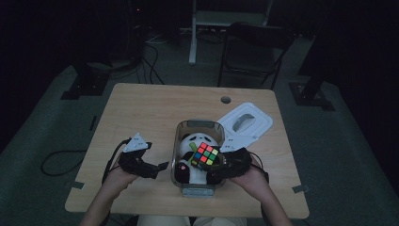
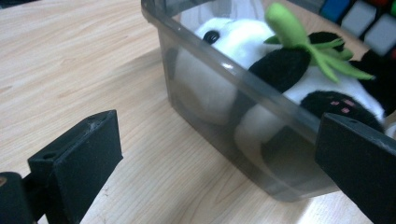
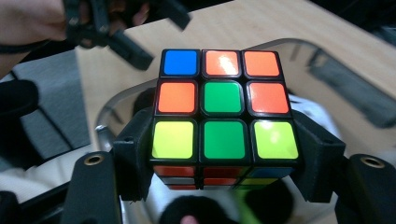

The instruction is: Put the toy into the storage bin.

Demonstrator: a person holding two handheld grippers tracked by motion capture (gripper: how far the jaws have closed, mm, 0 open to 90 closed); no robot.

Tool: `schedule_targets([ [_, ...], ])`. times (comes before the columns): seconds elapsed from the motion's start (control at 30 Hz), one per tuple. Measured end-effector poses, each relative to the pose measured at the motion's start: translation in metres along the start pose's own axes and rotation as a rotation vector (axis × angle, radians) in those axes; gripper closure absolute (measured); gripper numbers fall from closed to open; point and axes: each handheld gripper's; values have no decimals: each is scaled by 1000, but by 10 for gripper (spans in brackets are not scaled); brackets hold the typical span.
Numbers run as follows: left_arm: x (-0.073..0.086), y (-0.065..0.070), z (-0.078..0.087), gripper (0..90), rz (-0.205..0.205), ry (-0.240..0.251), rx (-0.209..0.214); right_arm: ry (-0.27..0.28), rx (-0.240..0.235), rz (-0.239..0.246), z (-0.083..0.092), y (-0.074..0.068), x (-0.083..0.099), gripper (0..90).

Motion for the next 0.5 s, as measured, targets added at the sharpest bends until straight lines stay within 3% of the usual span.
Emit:
schedule_targets([
  [0.3, -17, 14, -1, 19, -45, -9, 34, -96, -62, 25, -21, -9, 11, 337],
  [0.5, -29, 24, -9, 19, -80, -37, 57, -71, -60, -40, -18, -3, 10, 321],
])
Point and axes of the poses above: each handheld gripper's, and its own axes: z roughly backward along the jaws, x roughly out of its underside, y roughly to its right, and after that the axes turned 13 degrees about x, right-handed
